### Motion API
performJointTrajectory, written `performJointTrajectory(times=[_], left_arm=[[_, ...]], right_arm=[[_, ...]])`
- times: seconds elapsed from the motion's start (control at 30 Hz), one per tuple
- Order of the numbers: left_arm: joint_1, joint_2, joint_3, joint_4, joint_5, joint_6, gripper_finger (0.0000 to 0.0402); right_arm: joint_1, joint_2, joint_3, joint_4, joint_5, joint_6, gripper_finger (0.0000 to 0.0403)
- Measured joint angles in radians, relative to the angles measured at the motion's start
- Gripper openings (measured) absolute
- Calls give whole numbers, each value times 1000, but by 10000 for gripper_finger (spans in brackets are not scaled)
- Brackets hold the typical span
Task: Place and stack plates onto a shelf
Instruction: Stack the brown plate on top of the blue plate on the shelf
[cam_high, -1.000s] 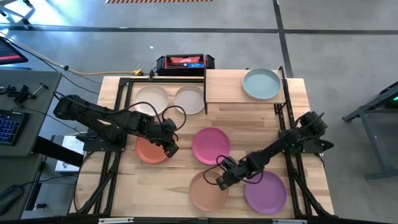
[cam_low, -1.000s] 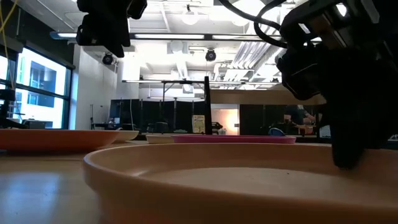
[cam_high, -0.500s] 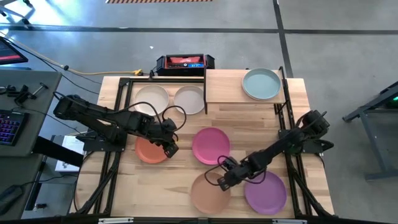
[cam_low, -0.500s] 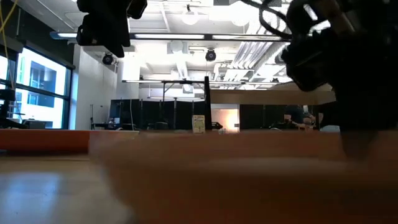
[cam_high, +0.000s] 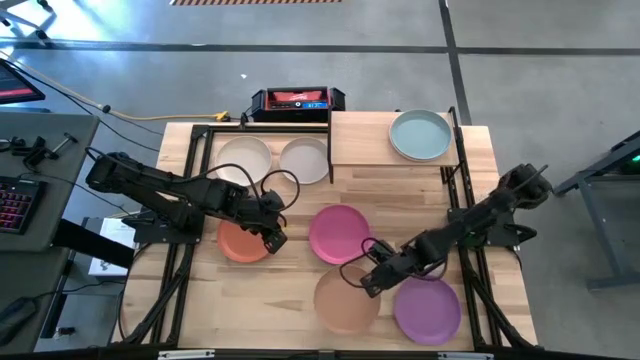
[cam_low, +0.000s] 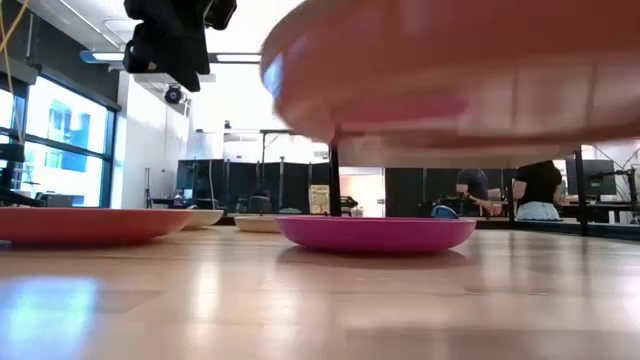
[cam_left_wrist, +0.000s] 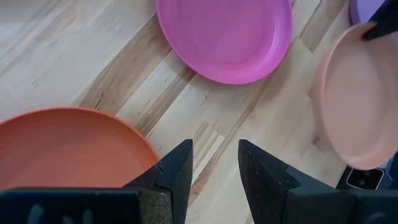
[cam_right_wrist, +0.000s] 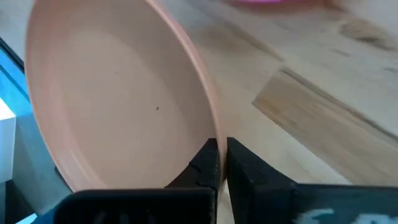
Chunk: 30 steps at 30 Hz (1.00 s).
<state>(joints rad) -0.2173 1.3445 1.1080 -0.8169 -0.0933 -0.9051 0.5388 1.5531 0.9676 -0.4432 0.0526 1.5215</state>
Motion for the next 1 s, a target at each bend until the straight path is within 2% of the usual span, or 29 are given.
performJointTrajectory(times=[0.13, 0.5, 0.7, 1.0], left_arm=[[0, 0, 0, 0, 0, 0, 117], [0, 0, 0, 6, -21, 1, 117], [1, 0, 0, 7, -21, 57, 117], [31, 0, 0, 7, -25, 162, 117]], right_arm=[[-2, -102, 0, -98, 26, -4, 0], [-27, -401, 0, -414, 185, 50, 0], [-119, -541, 0, -556, 233, 49, 0], [-296, -717, 0, -694, 243, 42, 0]])
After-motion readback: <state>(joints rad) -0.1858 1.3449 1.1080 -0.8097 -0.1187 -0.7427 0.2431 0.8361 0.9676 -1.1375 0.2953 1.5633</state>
